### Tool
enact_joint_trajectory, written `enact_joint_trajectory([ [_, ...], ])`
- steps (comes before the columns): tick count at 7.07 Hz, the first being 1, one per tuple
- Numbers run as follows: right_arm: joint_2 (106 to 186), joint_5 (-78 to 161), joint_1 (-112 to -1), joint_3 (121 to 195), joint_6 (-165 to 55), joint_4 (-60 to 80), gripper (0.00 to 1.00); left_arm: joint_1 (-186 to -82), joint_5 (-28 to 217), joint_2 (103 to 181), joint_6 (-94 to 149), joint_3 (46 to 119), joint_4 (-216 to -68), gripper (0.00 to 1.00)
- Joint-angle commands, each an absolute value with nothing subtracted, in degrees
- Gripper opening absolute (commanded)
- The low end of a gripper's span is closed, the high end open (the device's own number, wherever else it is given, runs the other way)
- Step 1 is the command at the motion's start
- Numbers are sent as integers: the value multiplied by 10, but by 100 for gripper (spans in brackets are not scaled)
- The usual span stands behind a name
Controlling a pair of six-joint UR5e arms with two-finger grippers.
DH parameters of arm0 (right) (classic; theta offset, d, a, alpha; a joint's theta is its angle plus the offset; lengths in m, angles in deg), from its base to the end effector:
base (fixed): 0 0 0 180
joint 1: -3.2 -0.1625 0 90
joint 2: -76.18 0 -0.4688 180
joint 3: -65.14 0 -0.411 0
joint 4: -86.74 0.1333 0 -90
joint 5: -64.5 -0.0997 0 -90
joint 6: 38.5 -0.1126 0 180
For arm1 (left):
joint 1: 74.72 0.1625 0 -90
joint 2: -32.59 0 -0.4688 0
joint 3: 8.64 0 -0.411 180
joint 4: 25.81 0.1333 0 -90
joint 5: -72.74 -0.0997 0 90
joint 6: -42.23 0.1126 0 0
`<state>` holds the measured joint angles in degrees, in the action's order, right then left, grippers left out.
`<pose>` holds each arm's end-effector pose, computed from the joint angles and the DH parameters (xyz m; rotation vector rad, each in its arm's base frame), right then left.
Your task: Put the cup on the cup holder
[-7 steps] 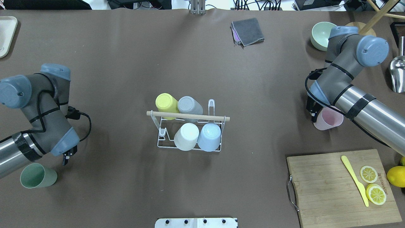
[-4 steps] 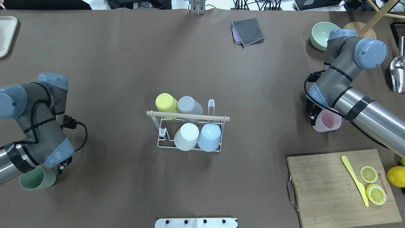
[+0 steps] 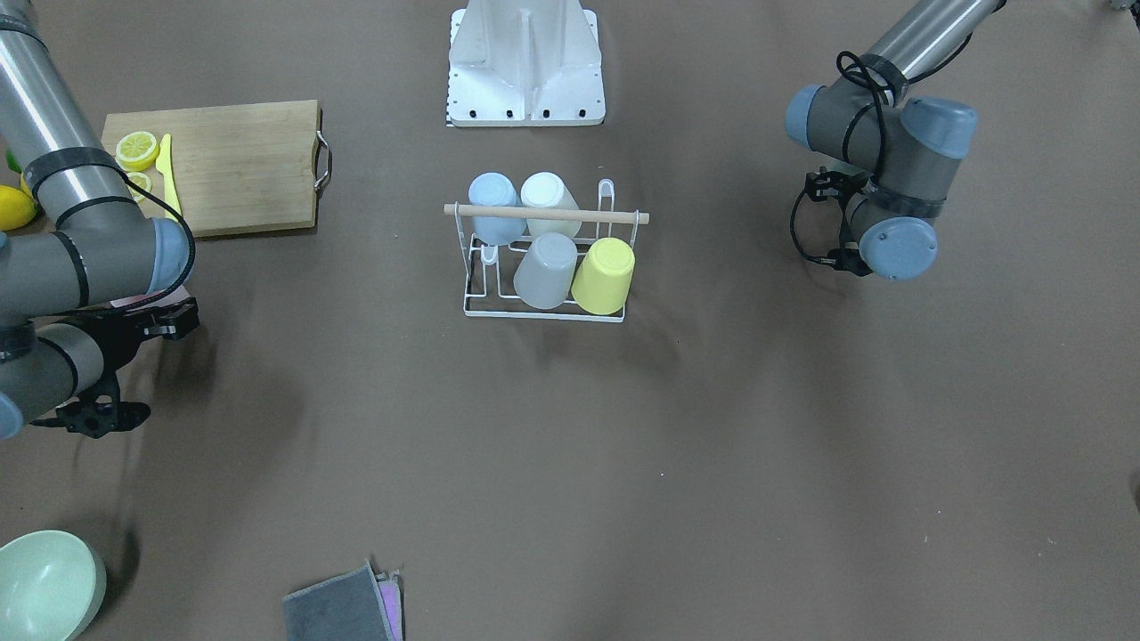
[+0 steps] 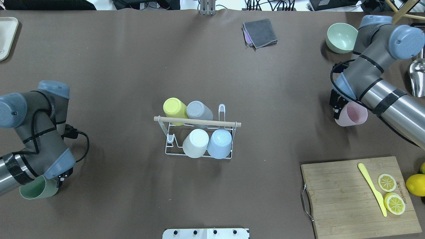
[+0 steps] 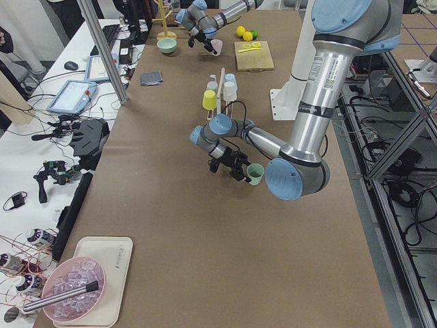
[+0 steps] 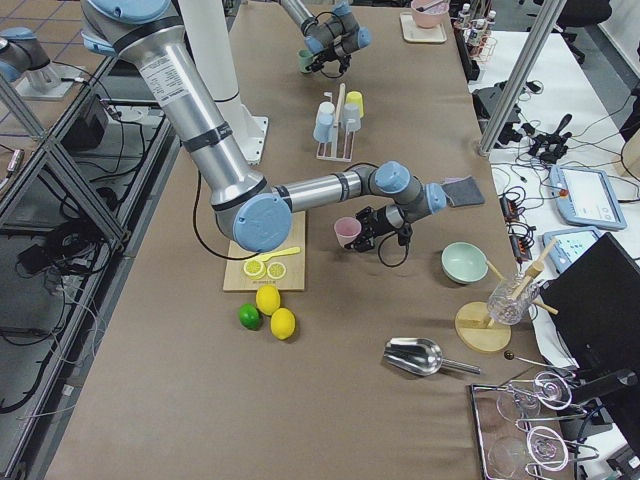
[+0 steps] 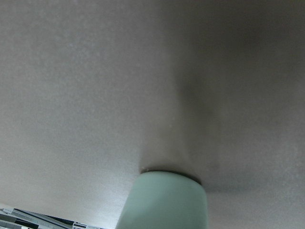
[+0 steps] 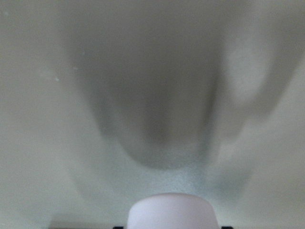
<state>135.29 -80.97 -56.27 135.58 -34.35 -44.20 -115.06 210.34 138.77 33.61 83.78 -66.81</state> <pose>-0.3201 -0.6225 0.5888 -0.6795 -0.8134 -0.2979 0.4003 -0.4057 0.5976 -0.8366 0.4681 0.4410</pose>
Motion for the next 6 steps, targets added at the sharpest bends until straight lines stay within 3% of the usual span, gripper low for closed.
enact_joint_trajectory([
  [1,1353,-811,-633,1381,-278,-440,10,-1131,2103,1374,336,828,-682,87],
  [2,1356,-811,-641,1397,-273,-438,10,-1130,2103,1375,337,828,-680,62],
  [3,1368,-813,-644,1397,-268,-400,11,-1124,2102,1379,336,827,-679,54],
  [5,1400,-844,-643,1397,-252,-324,12,-1123,2101,1381,315,835,-676,17],
  [6,1409,-864,-637,1395,-249,-292,12,-1129,2101,1381,306,840,-675,14],
])
